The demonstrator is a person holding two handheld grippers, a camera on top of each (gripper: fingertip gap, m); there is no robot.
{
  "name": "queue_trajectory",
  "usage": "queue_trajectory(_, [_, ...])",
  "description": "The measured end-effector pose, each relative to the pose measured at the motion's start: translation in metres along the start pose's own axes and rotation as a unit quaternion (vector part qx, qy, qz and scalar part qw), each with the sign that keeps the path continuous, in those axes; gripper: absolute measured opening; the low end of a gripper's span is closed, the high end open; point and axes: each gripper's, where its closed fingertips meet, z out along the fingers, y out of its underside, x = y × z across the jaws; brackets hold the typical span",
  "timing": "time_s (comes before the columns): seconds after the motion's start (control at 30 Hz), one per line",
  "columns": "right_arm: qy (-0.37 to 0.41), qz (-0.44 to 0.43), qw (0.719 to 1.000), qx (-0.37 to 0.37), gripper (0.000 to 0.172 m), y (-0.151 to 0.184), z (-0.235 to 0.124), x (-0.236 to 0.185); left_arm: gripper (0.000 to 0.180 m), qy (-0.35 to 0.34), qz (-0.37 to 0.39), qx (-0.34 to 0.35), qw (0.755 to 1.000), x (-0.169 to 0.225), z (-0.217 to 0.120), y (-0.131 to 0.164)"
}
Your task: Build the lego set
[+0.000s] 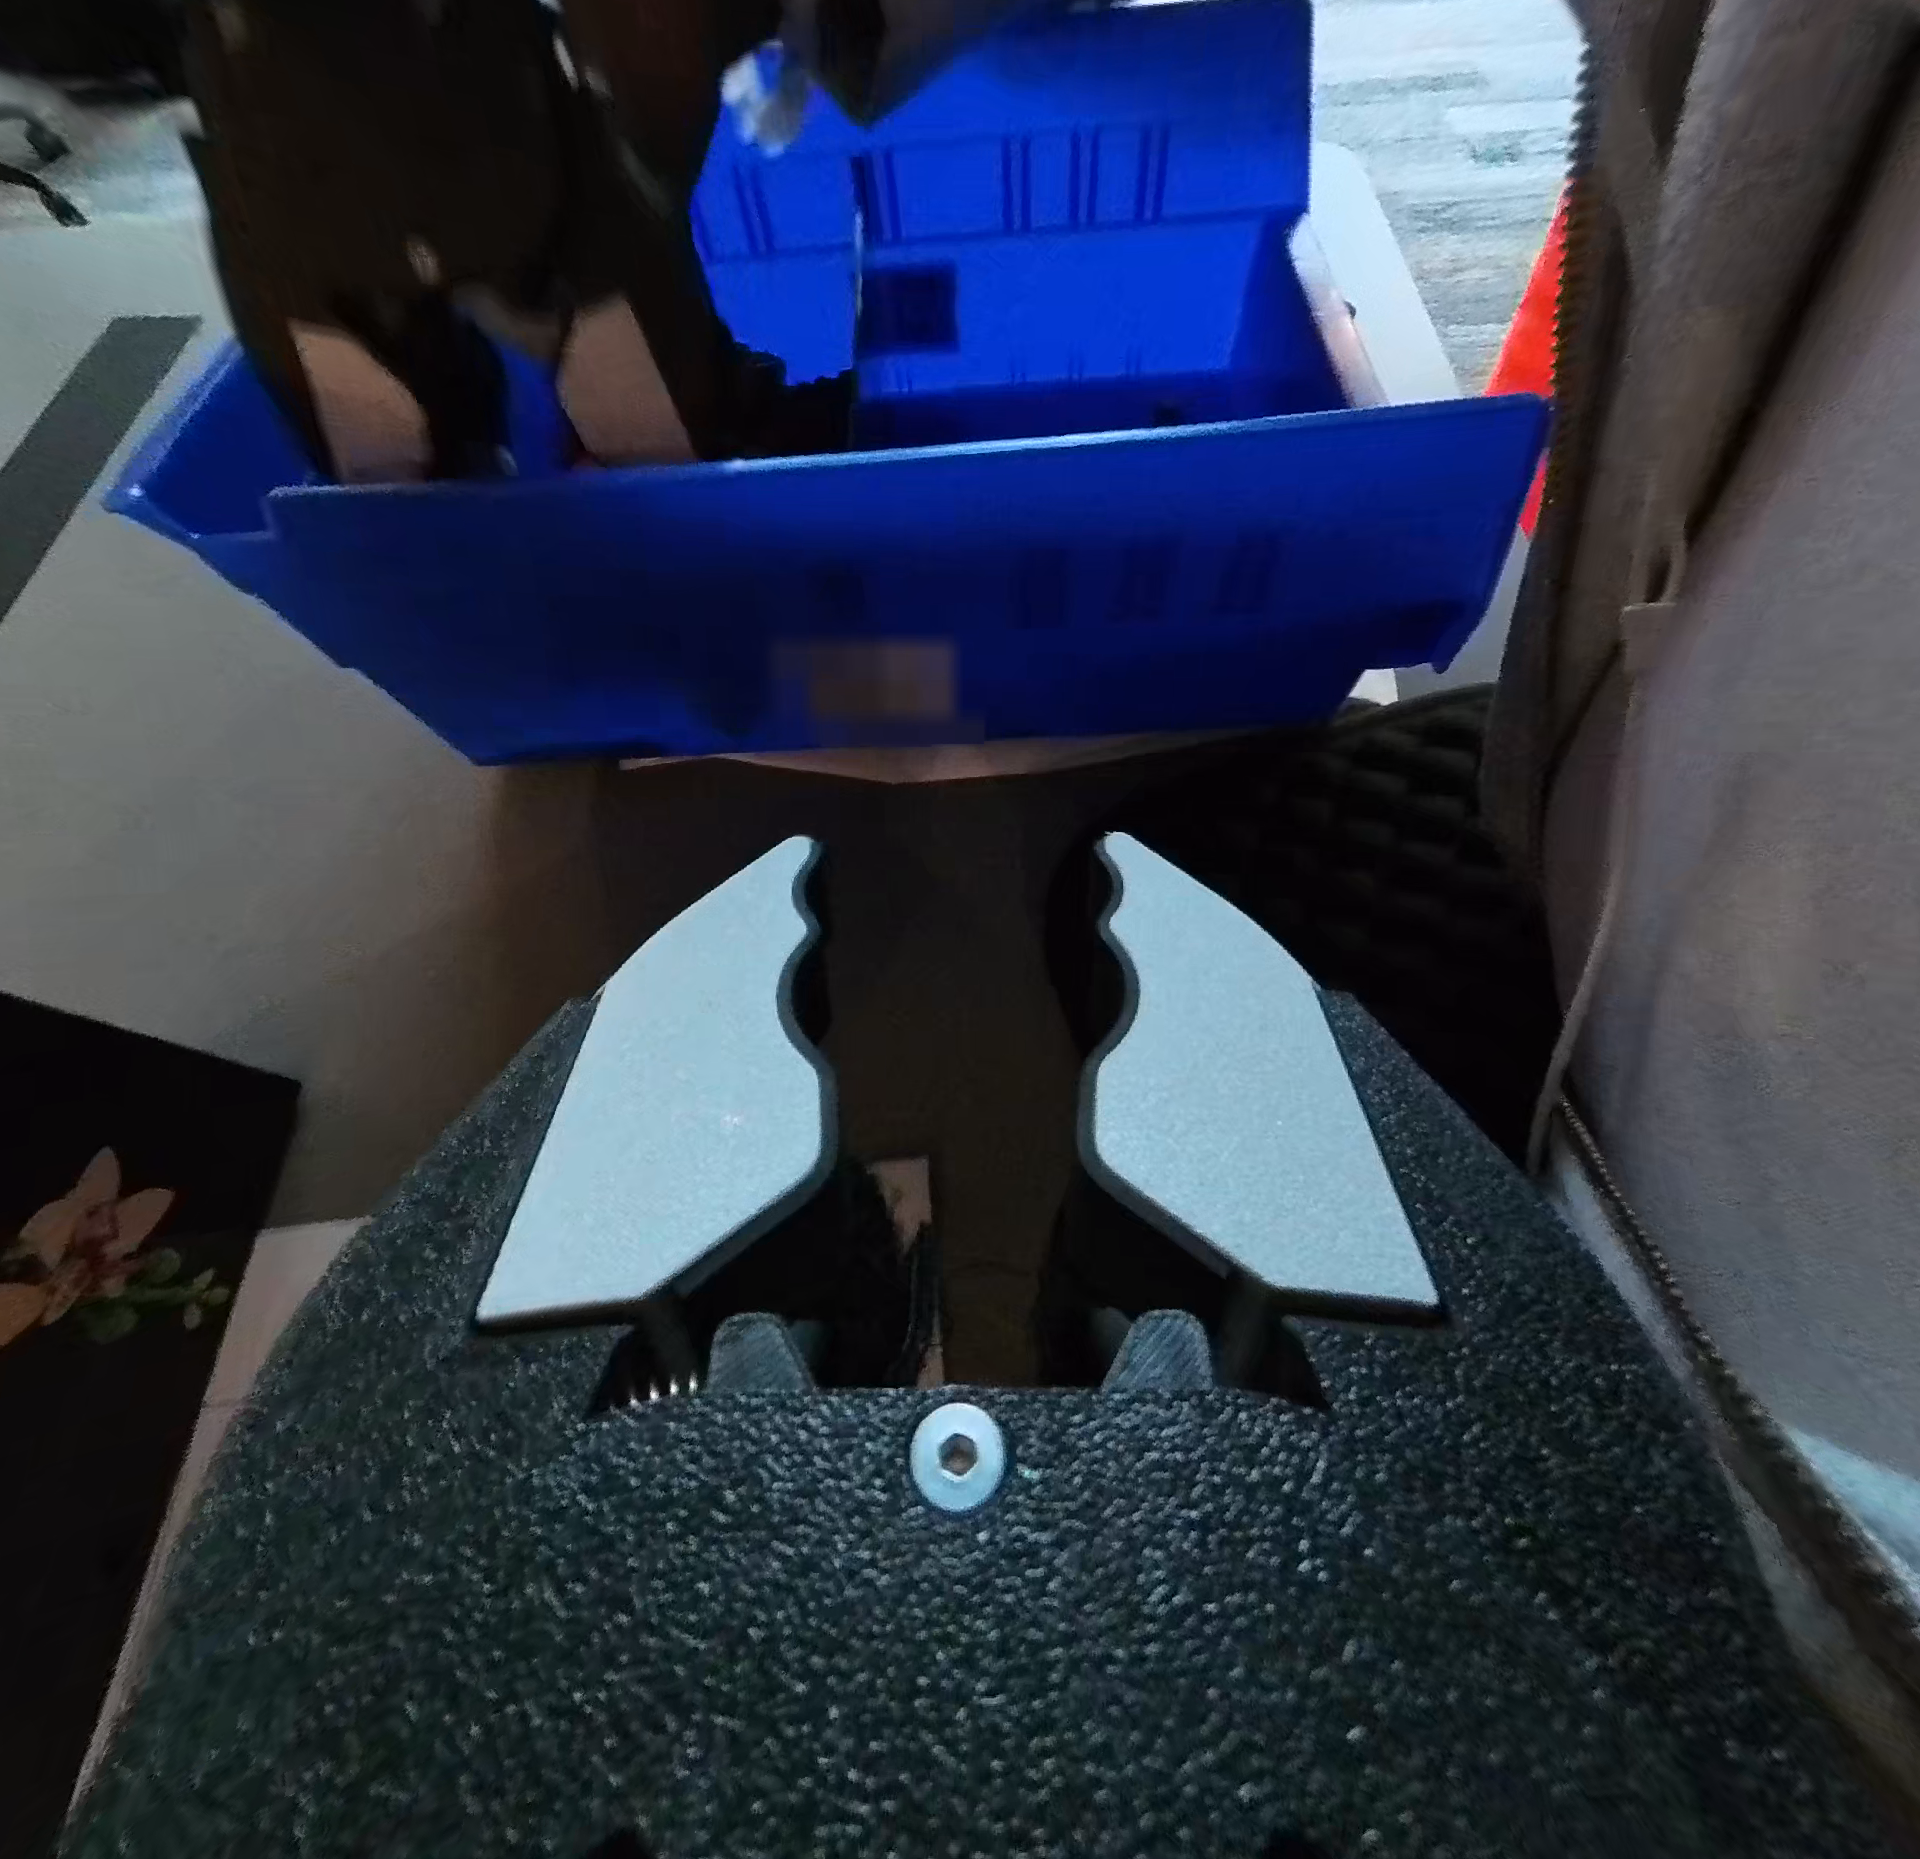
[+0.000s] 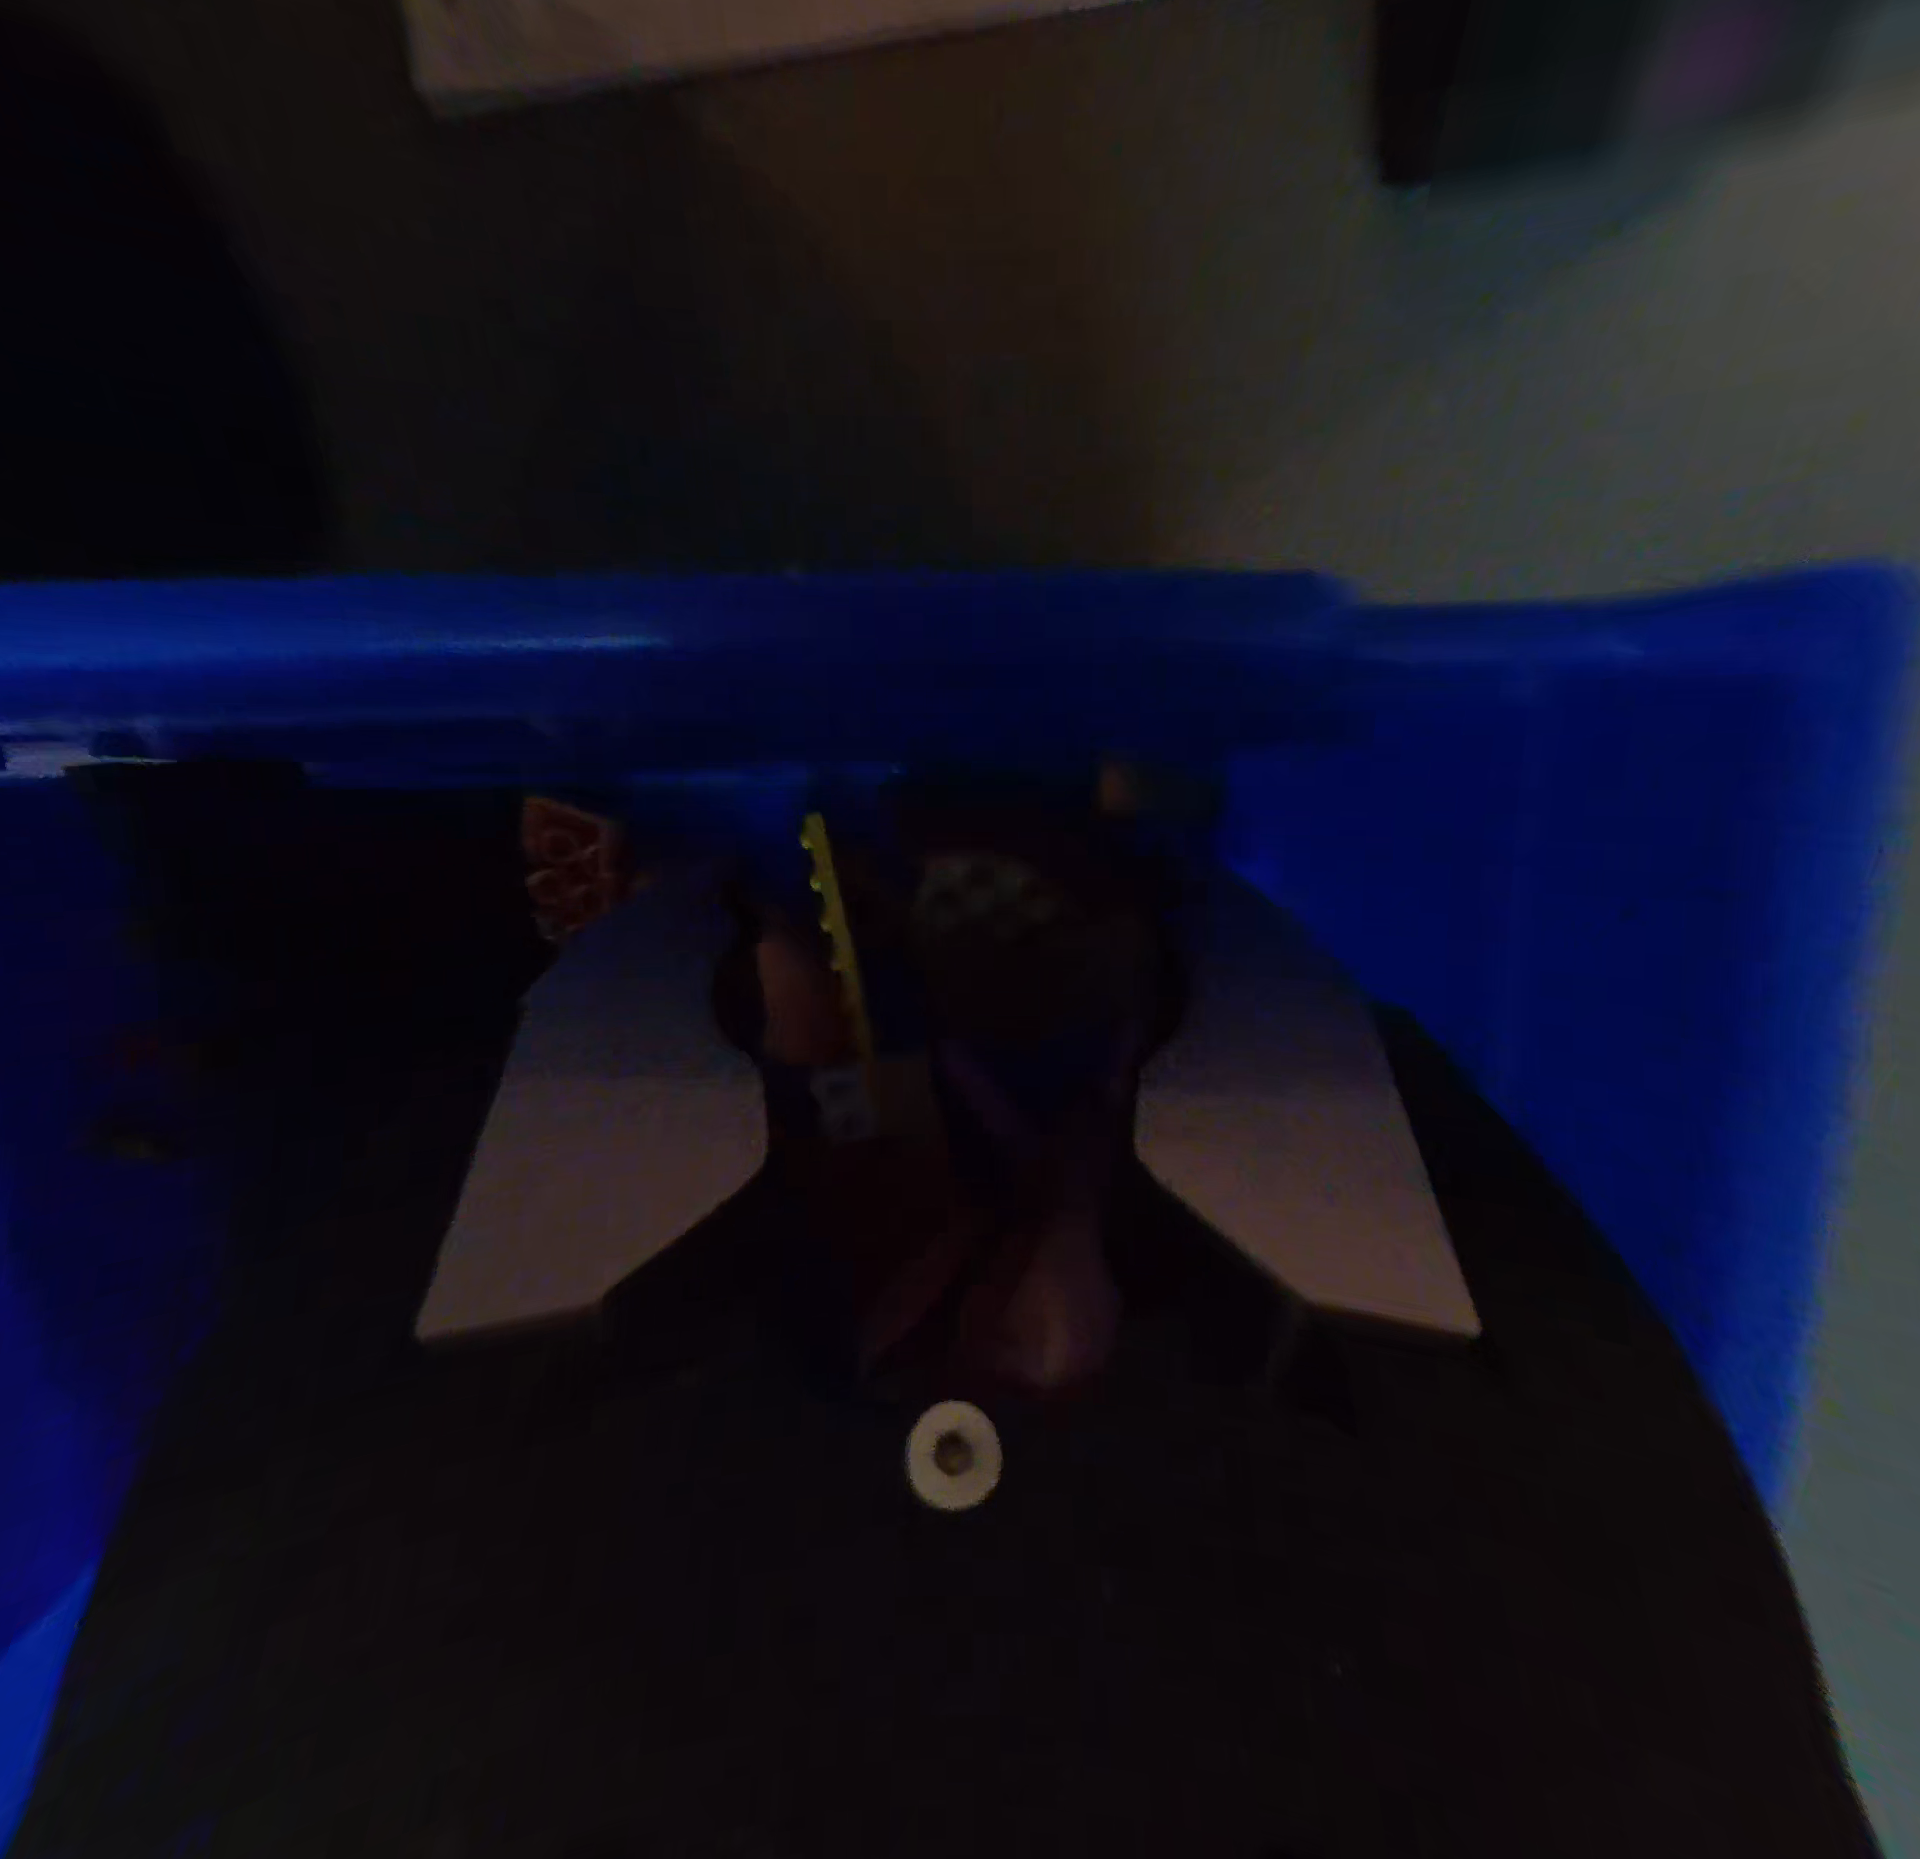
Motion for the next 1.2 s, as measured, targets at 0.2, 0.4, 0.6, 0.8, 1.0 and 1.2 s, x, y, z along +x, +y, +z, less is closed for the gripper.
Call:
queue_trajectory(0.2, [-0.004, -0.022, 0.998, -0.063, 0.038, 0.031, -0.013, -0.014, 0.047, -0.001, 0.0, -0.004, 1.0, -0.001, 0.0, 0.002])
queue_trajectory(0.4, [0.052, 0.068, 0.995, -0.05, 0.057, 0.054, -0.067, -0.012, 0.047, 0.004, 0.003, 0.002, 1.0, 0.001, 0.001, 0.0])
queue_trajectory(0.6, [0.096, 0.097, 0.973, -0.186, 0.07, 0.105, -0.078, -0.01, 0.047, 0.003, 0.004, 0.007, 1.0, 0.003, 0.0, 0.0])
queue_trajectory(0.8, [0.045, 0.077, 0.989, -0.121, 0.016, 0.065, -0.036, -0.013, 0.047, -0.007, 0.008, 0.009, 1.0, 0.001, -0.006, -0.002])
queue_trajectory(1.0, [0.046, 0.101, 0.994, 0.005, 0.036, 0.022, -0.072, -0.007, 0.047, -0.013, 0.005, 0.004, 1.0, 0.0, -0.008, 0.002])
queue_trajectory(1.2, [0.088, 0.143, 0.977, -0.133, 0.057, 0.085, -0.087, -0.011, 0.047, -0.007, 0.007, 0.003, 1.0, 0.0, -0.004, 0.003])
